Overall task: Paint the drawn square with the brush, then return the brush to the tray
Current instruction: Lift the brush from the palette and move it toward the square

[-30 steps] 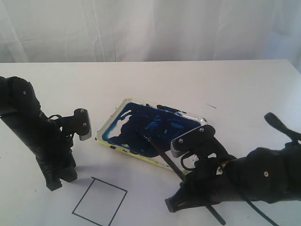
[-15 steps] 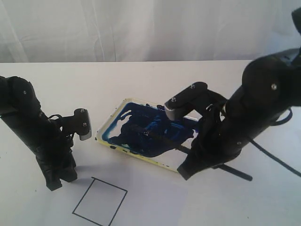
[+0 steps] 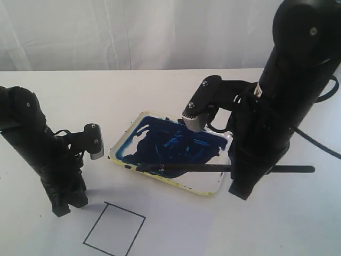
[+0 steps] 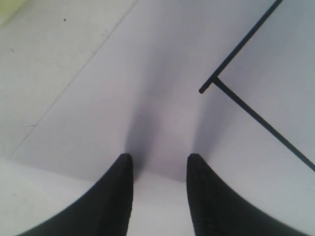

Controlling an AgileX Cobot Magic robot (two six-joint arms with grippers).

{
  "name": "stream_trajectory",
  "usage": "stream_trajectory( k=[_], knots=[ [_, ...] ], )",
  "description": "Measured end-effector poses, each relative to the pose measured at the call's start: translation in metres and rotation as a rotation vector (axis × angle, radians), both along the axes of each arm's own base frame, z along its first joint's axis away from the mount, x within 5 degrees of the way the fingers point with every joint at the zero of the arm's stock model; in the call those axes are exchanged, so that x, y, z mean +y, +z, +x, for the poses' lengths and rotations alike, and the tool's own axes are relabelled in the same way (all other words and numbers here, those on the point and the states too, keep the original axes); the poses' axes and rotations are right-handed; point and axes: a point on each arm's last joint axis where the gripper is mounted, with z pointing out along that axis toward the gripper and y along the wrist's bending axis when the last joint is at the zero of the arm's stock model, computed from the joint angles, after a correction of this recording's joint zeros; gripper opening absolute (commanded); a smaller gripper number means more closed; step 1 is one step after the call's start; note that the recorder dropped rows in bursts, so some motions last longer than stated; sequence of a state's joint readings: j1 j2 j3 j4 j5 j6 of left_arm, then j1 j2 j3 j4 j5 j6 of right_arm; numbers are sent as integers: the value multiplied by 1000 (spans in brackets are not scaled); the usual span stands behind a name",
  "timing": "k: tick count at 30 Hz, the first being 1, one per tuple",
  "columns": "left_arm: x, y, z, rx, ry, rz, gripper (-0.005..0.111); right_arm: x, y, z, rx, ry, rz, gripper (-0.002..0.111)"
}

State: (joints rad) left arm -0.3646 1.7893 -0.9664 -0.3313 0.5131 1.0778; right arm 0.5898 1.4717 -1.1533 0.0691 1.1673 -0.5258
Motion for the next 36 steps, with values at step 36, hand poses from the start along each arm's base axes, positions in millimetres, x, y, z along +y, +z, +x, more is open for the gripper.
stream_trajectory(
  k=[36],
  knots=[
    [0, 0, 1, 17, 94, -7, 42, 55, -21, -30, 31, 273, -33, 0]
  ],
)
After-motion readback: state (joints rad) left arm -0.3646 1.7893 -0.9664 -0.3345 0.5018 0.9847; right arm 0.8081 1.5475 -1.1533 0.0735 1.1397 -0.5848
